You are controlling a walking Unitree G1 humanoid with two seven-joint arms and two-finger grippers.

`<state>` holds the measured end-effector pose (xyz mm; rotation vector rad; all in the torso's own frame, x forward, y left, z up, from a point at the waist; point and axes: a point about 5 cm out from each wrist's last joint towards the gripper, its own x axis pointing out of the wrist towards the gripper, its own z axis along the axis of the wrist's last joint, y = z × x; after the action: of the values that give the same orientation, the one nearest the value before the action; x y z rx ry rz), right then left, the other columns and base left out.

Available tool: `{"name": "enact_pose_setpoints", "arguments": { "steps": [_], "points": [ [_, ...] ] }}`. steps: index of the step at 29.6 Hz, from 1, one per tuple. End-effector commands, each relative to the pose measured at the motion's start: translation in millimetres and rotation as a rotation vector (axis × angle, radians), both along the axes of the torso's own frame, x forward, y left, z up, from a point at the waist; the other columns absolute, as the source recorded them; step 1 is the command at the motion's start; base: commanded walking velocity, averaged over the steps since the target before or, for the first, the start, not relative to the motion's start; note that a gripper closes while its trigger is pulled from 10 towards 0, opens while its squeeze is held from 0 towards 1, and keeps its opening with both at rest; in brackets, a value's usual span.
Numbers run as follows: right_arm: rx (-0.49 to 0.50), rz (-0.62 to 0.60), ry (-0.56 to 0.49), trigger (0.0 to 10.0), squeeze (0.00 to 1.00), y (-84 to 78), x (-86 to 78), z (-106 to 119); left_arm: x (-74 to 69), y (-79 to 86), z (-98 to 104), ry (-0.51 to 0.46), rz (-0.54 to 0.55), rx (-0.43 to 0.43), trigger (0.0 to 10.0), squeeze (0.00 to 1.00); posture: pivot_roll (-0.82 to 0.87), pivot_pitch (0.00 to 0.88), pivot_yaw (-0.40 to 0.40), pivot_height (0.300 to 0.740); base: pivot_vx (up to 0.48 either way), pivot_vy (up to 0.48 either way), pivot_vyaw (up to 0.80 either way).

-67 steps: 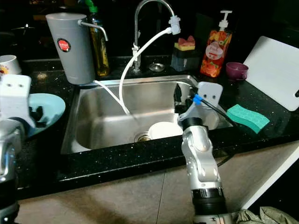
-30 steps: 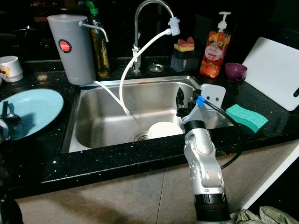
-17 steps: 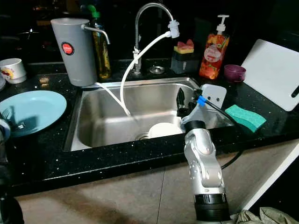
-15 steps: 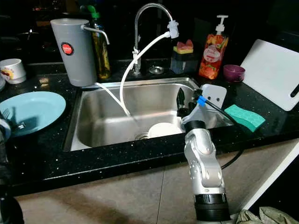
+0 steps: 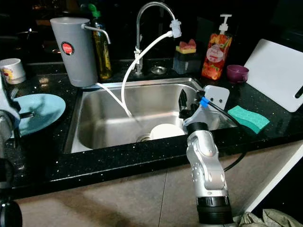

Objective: Kitchen organization

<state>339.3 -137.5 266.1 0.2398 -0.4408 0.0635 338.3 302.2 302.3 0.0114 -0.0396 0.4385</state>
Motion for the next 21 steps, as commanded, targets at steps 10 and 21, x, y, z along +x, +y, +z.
{"name": "enact_pose_setpoints", "arguments": {
  "steps": [10,21],
  "points": [
    [0.01,-0.004,-0.009,10.0,0.0,0.1,-2.8,3.2,20.7,-57.8,13.4,0.016,-0.414,0.121,10.0,0.0,0.18,0.116,-0.029,0.74,0.0,0.0,0.0],
    [0.016,-0.02,-0.014,10.0,0.0,-2.7,-6.2,3.7,28.6,-63.3,3.3,0.105,-0.413,0.167,10.0,0.0,0.15,0.103,-0.01,0.74,0.0,0.0,0.0]
  ]
}}
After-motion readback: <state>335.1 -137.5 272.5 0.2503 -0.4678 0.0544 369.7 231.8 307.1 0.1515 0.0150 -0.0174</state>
